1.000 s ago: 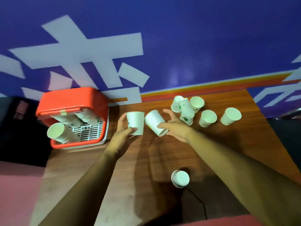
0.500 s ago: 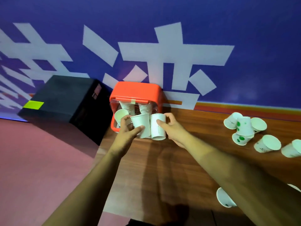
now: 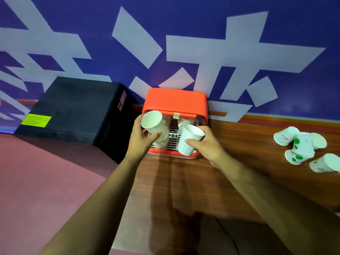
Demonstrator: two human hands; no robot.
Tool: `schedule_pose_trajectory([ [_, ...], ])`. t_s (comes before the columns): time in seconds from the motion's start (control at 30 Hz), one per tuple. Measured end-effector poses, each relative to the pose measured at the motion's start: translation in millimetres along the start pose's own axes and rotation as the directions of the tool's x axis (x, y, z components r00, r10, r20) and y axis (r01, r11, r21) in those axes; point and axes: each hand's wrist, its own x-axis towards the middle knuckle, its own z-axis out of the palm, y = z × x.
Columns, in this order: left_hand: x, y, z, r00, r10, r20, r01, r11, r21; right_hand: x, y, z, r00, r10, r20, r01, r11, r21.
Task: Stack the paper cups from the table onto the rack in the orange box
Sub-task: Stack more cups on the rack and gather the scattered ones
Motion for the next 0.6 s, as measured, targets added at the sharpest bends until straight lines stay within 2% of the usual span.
schedule_pose_trajectory([
  [0.17,6.5,-21.3,4.4,0.999,0.017,0.033,-0.020,0.995,0.096,8.5,-1.4,13.1,1.000,-0.002,-0.030,0.002,1.000,0.002],
  [0.3,12.0,-40.2,5.4,0.994,0.019,0.105,-0.050,0.953,0.299,12.5,0.5,16.3,0.998,0.007,-0.066,-0.006,1.000,0.025],
  [0.5,10.1,-51.0,-2.3,0.946,-0.184,0.267,0.052,0.900,0.433,22.9,-3.1,24.1,0.994,-0.082,-0.068,0.081,0.997,-0.019],
  [0.6,11.6,-57.3,-9.1,0.923,-0.251,0.291,0.135,0.920,0.367,29.1,-5.7,36.3,0.986,-0.162,-0.042,0.159,0.984,-0.074],
])
